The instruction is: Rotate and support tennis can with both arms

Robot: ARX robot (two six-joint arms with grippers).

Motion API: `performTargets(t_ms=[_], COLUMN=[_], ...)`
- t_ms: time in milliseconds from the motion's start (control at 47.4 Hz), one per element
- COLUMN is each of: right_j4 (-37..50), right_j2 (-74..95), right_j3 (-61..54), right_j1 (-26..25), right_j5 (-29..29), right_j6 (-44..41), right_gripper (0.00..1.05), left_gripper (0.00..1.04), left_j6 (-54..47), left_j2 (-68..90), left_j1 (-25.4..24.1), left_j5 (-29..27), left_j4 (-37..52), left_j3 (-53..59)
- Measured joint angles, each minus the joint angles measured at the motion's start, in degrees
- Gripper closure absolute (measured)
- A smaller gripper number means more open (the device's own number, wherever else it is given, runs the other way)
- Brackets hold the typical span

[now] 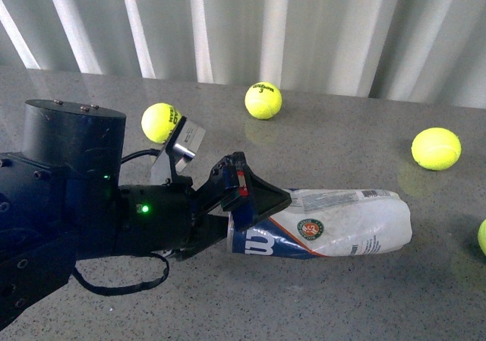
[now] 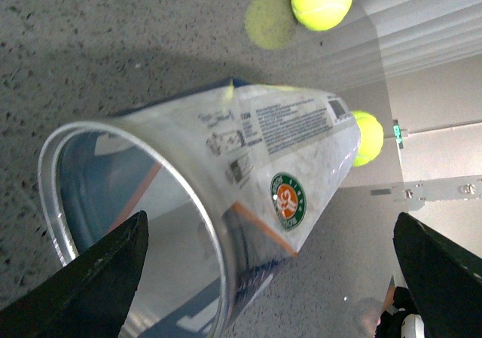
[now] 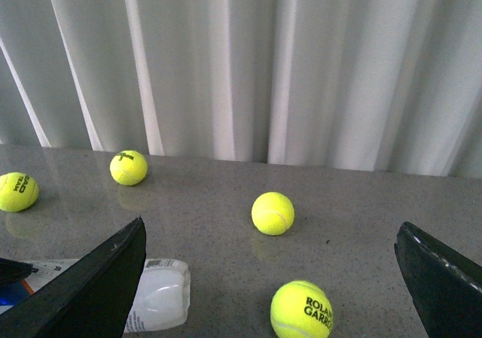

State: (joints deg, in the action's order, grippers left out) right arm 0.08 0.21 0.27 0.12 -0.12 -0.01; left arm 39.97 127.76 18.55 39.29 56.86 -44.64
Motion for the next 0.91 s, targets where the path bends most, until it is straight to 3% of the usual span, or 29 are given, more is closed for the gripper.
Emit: performTargets(t_ms=[190,612,759,907], right_j4=[0.0,0.0,0.0,0.0], right_j2=[0.0,0.0,0.0,0.0], right_j3=[0.0,0.0,0.0,0.0], right_j1=[0.0,0.0,0.0,0.0], right_j5=[0.0,0.0,0.0,0.0], right_j6=[0.0,0.0,0.0,0.0], right_gripper=[0.07,0.07,0.07,0.07], left_gripper=[0.29,1.02,1.01,1.01], left_j6=[3.0,15.8,16.8,12.9], left_j2=[1.2,2.0,0.0,-7.2], left_j1=[0.7,0.4,1.6,2.4], left_j5=[0.0,0.8,0.1,0.8], left_j4=[1.8,14.2,13.7,4.5], left_j3=[-1.4,1.7,3.7,5.1])
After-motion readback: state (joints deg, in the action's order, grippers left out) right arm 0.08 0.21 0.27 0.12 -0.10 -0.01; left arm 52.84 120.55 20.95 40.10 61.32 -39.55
